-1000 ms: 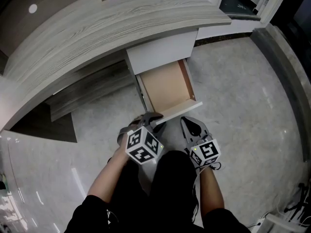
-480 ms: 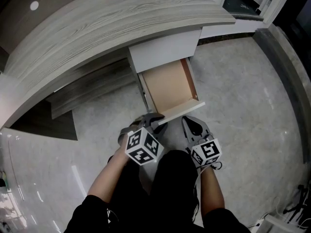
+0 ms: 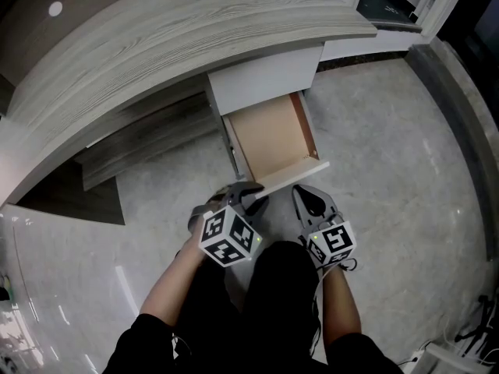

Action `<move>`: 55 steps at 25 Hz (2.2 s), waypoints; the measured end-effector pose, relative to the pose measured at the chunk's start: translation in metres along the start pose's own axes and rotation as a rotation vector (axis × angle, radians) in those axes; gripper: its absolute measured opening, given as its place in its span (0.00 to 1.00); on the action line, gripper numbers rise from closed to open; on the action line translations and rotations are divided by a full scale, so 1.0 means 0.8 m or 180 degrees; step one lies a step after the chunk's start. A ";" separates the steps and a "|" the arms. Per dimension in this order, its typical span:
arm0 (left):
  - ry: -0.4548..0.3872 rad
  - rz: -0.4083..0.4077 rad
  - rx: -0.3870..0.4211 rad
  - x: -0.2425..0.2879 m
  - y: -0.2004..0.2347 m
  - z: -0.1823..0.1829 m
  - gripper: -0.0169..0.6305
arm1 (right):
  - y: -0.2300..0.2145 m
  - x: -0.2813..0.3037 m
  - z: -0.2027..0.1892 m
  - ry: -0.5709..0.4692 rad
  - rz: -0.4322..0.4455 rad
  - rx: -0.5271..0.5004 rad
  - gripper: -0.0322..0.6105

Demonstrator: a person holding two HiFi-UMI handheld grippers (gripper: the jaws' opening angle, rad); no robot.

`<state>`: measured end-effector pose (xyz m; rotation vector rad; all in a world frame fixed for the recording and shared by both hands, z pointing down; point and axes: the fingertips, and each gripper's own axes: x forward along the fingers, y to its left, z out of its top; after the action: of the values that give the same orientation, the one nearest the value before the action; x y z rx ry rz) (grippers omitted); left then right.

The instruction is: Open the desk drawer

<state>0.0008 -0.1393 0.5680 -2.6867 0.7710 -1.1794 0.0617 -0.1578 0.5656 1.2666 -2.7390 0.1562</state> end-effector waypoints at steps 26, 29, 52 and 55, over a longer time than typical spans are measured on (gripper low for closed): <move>-0.0732 0.0273 -0.0296 -0.092 -0.012 0.041 0.04 | 0.070 -0.028 0.105 -0.0169 -0.0284 -0.0744 0.06; -0.0888 0.0400 -0.0414 -0.110 -0.013 0.044 0.03 | 0.082 -0.039 0.134 -0.0259 -0.0386 -0.0790 0.06; -0.1893 0.1154 -0.1167 -0.193 0.009 0.051 0.03 | 0.144 -0.074 0.174 -0.0401 -0.0709 -0.1075 0.06; -0.1888 0.1144 -0.1192 -0.193 0.008 0.049 0.03 | 0.145 -0.076 0.174 -0.0379 -0.0750 -0.1111 0.06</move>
<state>-0.0616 -0.0734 0.4373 -2.7568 1.3704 -0.1453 0.0034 -0.0575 0.4143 1.5130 -2.5276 -0.4118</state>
